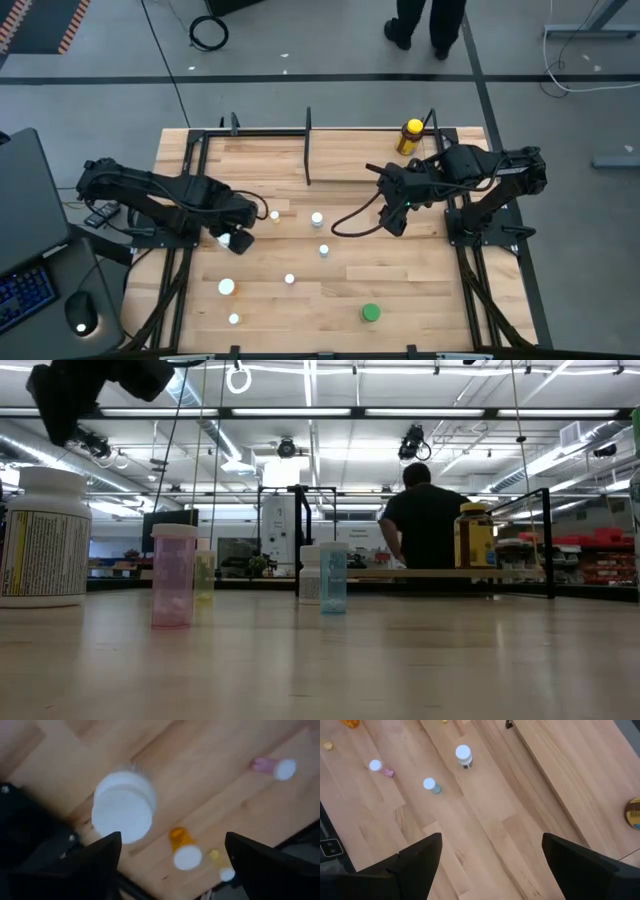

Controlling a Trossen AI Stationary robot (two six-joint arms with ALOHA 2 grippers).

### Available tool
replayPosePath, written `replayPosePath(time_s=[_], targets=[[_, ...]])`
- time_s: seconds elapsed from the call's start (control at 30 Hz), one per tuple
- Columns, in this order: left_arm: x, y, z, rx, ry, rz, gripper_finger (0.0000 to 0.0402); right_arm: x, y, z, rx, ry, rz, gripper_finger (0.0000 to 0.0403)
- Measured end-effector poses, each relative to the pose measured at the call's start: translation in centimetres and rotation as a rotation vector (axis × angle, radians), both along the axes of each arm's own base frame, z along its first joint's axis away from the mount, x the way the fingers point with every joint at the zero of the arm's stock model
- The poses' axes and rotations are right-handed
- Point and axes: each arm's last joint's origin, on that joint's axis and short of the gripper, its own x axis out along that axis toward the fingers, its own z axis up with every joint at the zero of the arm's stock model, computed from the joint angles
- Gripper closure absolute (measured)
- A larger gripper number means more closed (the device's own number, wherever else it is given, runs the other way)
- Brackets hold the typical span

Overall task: Pick and place medicine bottles onto shelf by color
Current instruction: Put the large white pill bottle on the shelf

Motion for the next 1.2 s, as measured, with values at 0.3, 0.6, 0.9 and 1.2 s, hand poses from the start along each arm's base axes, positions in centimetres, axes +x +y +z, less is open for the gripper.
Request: replayPosePath(time_s=[0.3, 0.6, 0.9, 1.2], targets=[[-0.3, 0.3, -0.4, 0.094, 0.062, 0.051, 0.0019, 0.0, 0.0, 0.0, 0.008, 0.002, 0.002, 0.005], [-0.2, 0.3, -2.0, 0.11, 0.073, 0.063, 0.0019, 0.0, 0.0, 0.0, 0.022, -0.004, -0.03, 0.005], [-0.9, 0.3, -4.3, 0.08, 0.151, 0.062, 0.0019, 0.0, 0.0, 0.0, 0.026, -0.009, -0.051, 0.005], [-0.4, 0.0, -5.1, 0.02, 0.093, 0.073, 0.002, 0.0, 0.2, 0.0, 0.07, -0.002, -0.058, 0.005]])
